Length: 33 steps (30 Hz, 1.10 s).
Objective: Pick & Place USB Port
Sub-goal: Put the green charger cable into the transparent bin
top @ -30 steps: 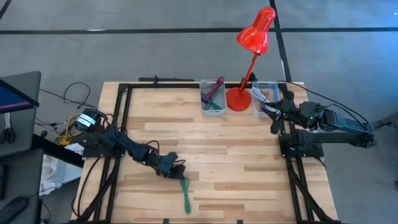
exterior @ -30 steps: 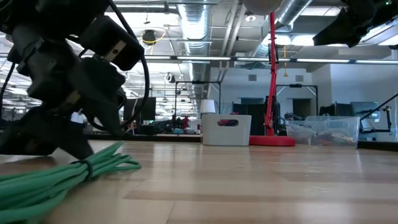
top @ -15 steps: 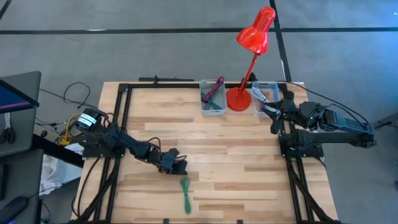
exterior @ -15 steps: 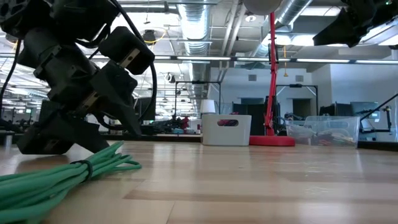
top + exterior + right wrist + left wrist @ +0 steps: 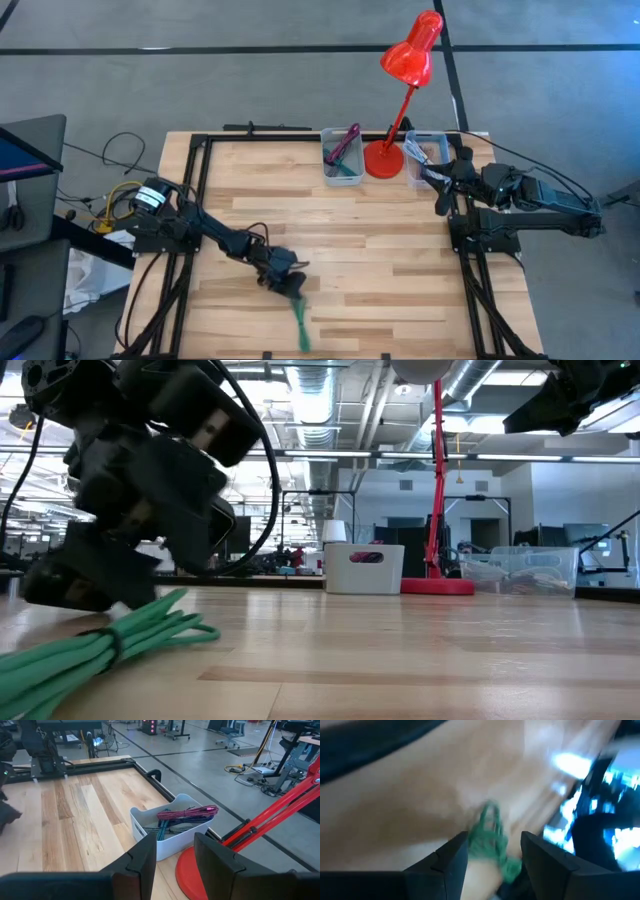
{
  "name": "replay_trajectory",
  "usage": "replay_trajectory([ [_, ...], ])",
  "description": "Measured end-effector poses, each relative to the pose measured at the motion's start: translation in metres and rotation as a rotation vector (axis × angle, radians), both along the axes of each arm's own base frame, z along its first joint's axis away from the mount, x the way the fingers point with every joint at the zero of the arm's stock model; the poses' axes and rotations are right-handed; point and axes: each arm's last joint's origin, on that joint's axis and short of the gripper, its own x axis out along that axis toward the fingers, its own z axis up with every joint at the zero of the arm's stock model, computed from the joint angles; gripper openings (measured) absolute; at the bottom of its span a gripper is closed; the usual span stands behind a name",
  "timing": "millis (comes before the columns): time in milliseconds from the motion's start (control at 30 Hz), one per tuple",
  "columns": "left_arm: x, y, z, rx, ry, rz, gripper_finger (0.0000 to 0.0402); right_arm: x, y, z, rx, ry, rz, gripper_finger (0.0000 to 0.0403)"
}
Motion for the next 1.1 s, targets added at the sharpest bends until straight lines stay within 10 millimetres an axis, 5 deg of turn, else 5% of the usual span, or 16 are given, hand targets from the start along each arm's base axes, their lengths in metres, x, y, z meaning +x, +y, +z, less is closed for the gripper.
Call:
replay_trajectory([
  [133, -0.0027, -0.0038, -0.0001, -0.071, 0.043, -0.088, 0.017, 0.0, 0.0, 0.0, 0.0, 0.0, 0.0, 0.0124],
  [667, -0.0009, -0.0003, -0.0012, 0.008, 0.019, -0.002, 0.011, 0.0, 0.0, 0.0, 0.0, 0.0, 0.0, 0.0124],
  [967, 0.0001, 0.0011, -0.0014, 0.114, -0.042, 0.024, 0.0014, 0.0, 0.0, 0.0, 0.0, 0.0, 0.0, 0.0124],
  [1100, 0.0012, 0.0039, -0.0021, 0.219, -0.092, 0.047, 0.0004, 0.0, 0.0, 0.0, 0.0, 0.0, 0.0, 0.0124],
])
